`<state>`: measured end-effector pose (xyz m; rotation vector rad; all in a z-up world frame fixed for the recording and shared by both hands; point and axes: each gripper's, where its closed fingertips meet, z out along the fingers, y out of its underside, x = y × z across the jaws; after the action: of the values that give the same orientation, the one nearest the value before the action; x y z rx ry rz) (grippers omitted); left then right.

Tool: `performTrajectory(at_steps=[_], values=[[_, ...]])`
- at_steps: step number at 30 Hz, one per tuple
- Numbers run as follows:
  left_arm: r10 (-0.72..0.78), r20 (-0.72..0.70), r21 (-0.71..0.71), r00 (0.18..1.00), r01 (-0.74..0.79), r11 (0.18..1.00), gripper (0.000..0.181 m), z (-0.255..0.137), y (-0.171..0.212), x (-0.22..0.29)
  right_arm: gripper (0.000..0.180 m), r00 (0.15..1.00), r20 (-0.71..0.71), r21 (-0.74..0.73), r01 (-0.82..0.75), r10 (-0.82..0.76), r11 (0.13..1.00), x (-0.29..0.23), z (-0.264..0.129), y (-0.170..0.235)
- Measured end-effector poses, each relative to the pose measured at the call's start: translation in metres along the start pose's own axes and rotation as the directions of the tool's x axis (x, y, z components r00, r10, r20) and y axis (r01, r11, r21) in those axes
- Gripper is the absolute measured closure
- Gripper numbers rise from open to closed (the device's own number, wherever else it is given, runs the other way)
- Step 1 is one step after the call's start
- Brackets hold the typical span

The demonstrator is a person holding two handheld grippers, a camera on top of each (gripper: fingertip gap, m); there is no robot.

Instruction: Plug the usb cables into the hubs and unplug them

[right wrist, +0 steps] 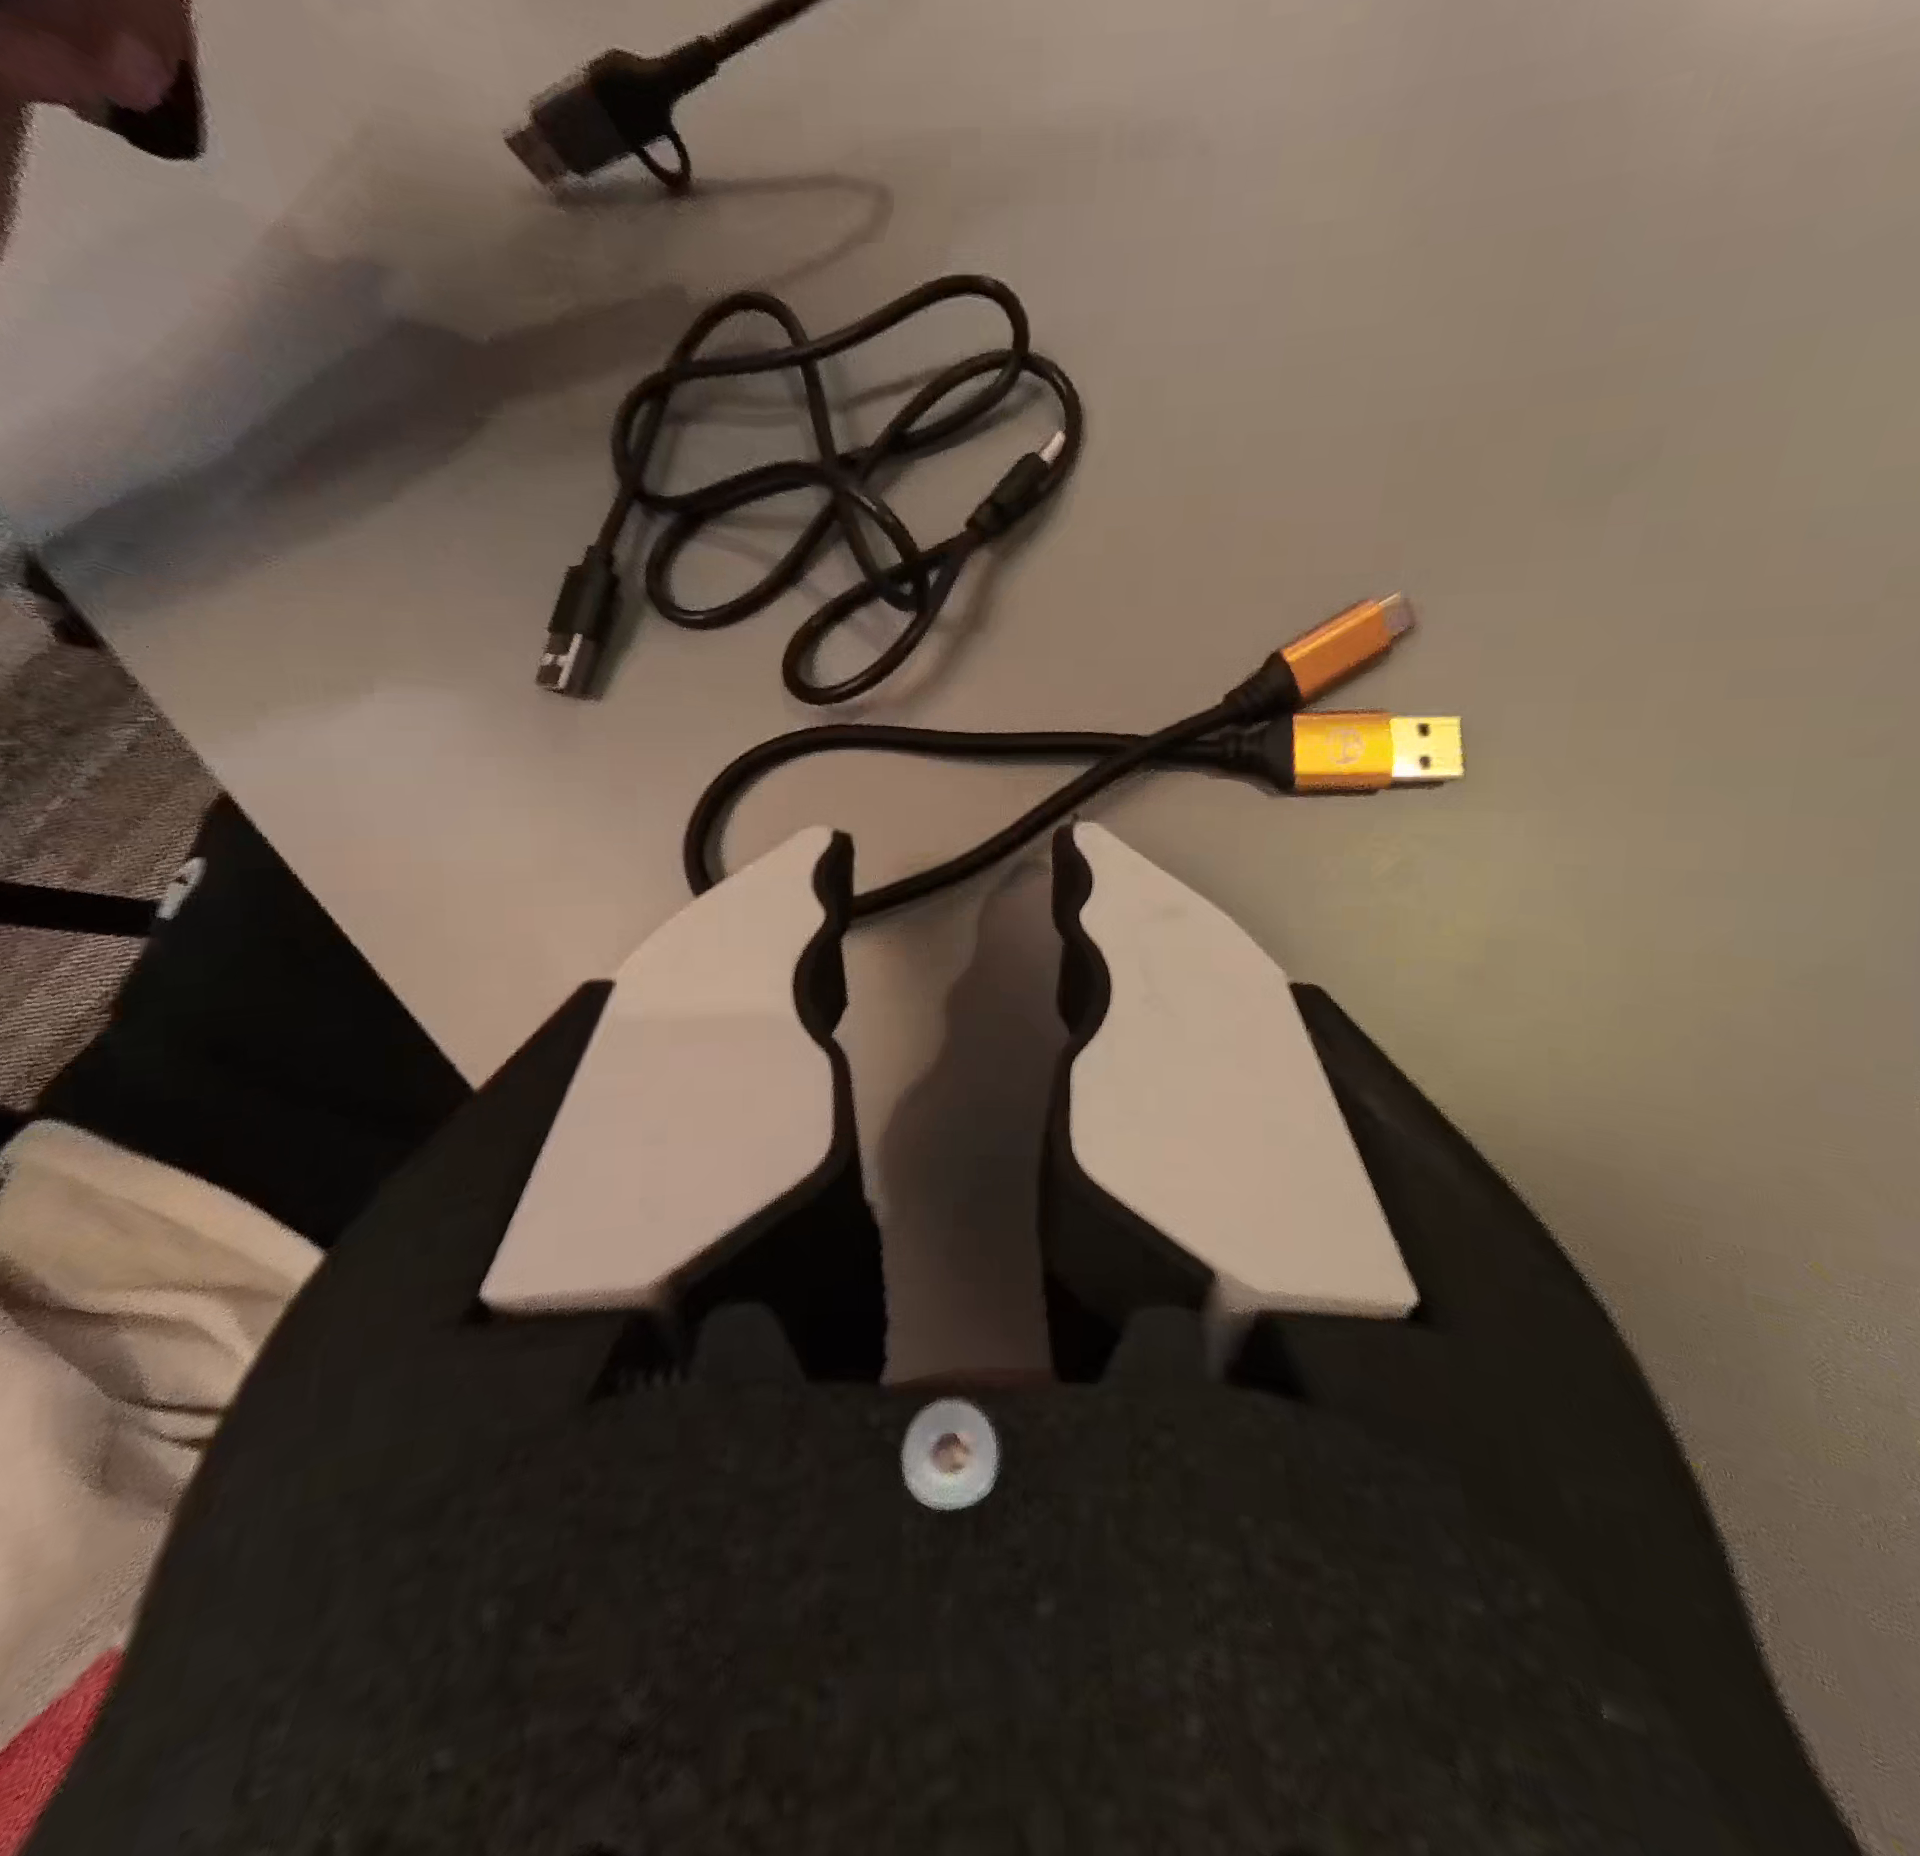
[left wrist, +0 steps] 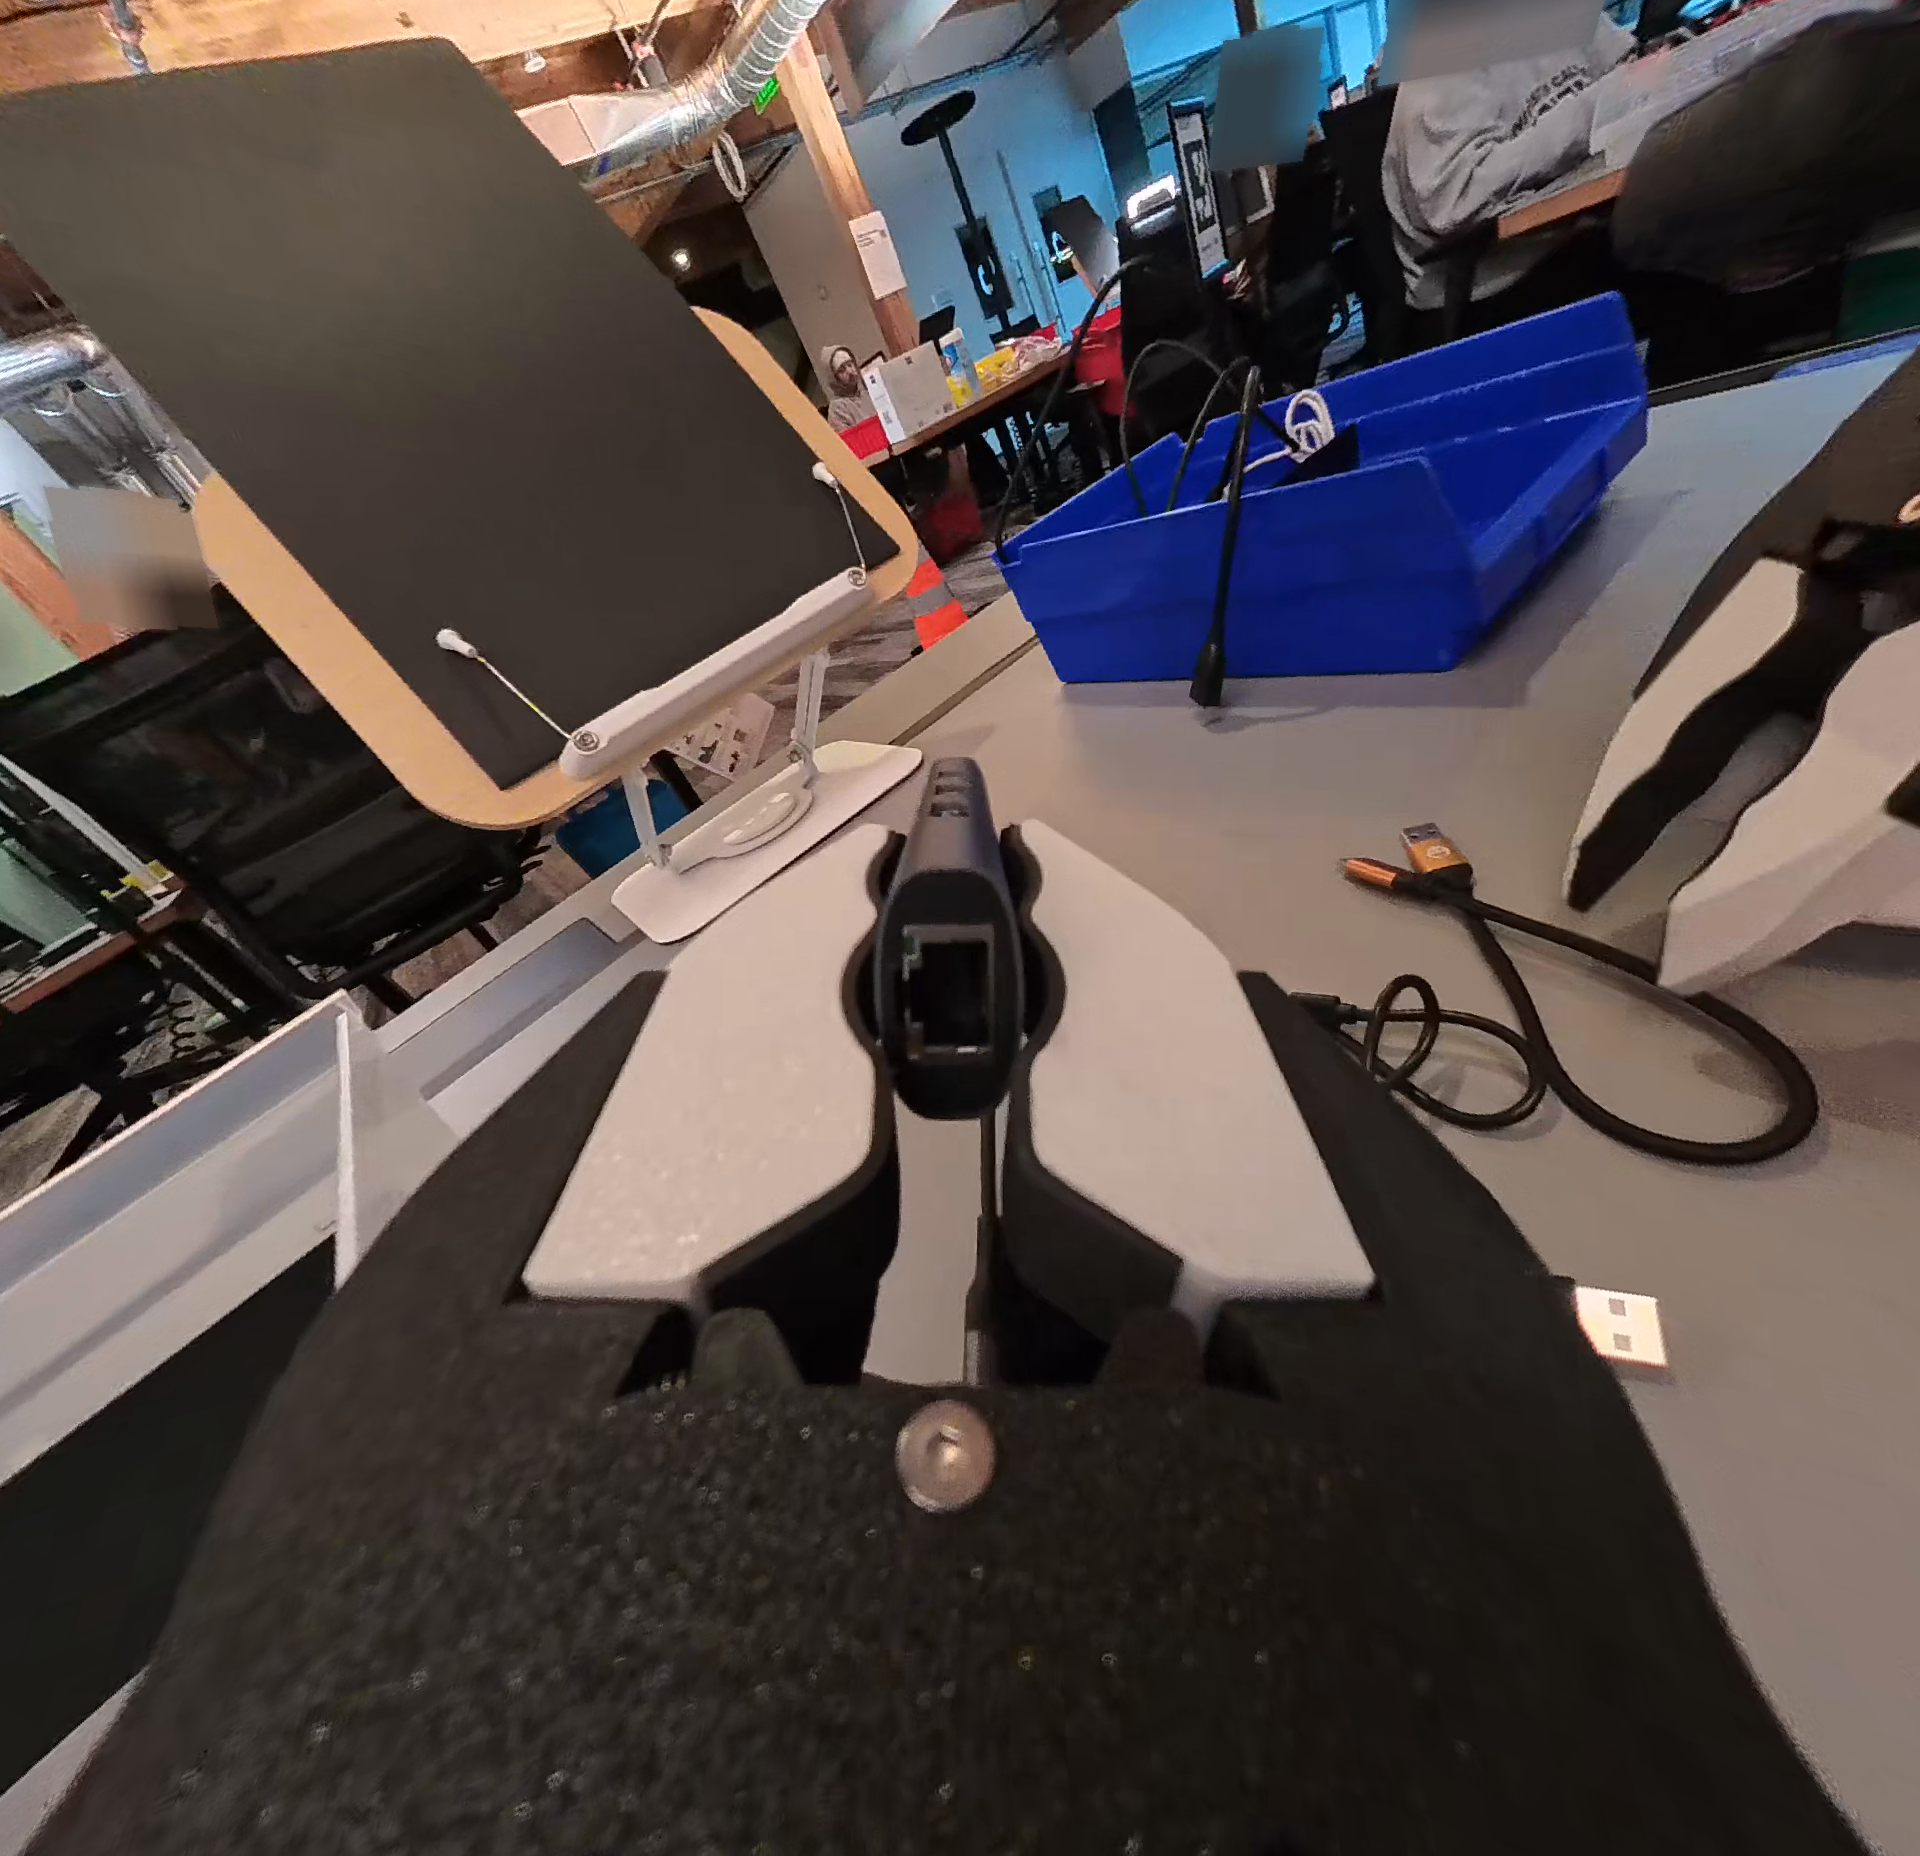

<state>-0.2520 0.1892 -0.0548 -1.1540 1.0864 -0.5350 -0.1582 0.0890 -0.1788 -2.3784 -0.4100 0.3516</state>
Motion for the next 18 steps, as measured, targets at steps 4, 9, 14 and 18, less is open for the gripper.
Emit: performTrajectory(at_steps=[4,9,14,18], values=[[-0.032,-0.009,0.009,0.999,0.032,0.999,0.164,0.000,0.000,0.000,0.152,0.988,-0.148,-0.088,0.040,-0.053,0.995,0.019,0.008,0.008],[-0.054,-0.017,0.014,0.998,0.054,0.998,0.164,-0.001,-0.001,0.000,0.176,0.985,-0.073,-0.118,0.149,-0.158,0.982,0.032,0.000,0.008],[-0.052,-0.028,0.010,0.998,0.052,0.999,0.164,0.000,-0.001,0.003,0.176,0.910,-0.004,-0.031,0.413,-0.414,0.910,0.069,-0.036,-0.004],[-0.038,-0.044,-0.002,0.998,0.038,0.999,0.164,0.002,0.000,0.008,0.176,0.989,-0.047,0.011,0.141,-0.140,0.990,0.106,-0.034,-0.005]])
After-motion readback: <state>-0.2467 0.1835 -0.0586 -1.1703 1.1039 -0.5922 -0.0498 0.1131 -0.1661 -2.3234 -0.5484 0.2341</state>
